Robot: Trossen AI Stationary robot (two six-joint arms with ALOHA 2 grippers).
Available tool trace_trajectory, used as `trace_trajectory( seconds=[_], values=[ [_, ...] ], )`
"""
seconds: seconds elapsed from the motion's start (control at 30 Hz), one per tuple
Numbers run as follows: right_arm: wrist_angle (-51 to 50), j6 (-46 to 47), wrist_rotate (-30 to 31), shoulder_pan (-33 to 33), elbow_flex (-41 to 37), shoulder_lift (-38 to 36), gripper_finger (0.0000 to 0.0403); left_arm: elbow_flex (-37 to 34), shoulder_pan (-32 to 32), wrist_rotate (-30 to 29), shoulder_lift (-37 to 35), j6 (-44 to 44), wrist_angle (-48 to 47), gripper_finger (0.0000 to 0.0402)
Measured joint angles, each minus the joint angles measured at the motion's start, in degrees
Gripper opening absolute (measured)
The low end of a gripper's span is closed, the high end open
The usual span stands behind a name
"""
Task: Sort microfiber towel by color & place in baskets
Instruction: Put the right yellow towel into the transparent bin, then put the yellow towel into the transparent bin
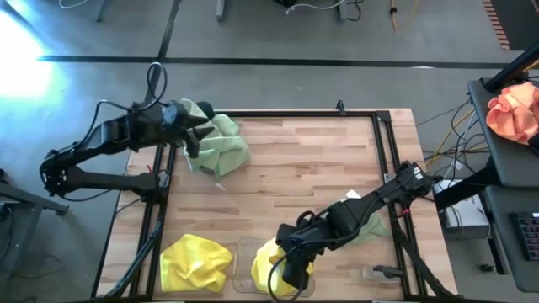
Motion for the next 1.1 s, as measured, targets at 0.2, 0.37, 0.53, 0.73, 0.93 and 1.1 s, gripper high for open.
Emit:
trace_trajectory(
  seconds=[0.2,0.37,0.53,0.73,0.93,1.1],
  values=[
    [0.00,-1.02,-1.27,0.11,0.02,0.11,0.0027,0.00,-0.11,2.90,-0.48,-3.17,0.08,0.0162],
    [-0.02,-1.52,-1.27,0.11,0.00,0.13,0.0066,-0.02,-0.13,7.18,0.03,-5.06,0.06,0.0162],
    [-0.04,-1.82,-1.27,0.09,-0.02,0.15,0.0102,0.00,-0.22,11.97,0.27,-6.25,-0.07,0.0162],
    [-2.13,-3.50,4.78,0.08,-0.02,0.13,0.0108,-0.01,-1.99,22.32,-0.52,-9.66,-7.39,0.0162],
    [-16.69,-5.63,17.73,-1.15,-0.02,0.00,0.0091,-0.02,-9.38,19.32,-2.01,-15.77,-13.84,0.0162],
    [-25.57,-6.48,21.85,-2.79,-0.02,-0.10,0.0085,-0.02,-18.27,16.13,-2.65,-19.36,-10.89,0.0162]
  ],
)
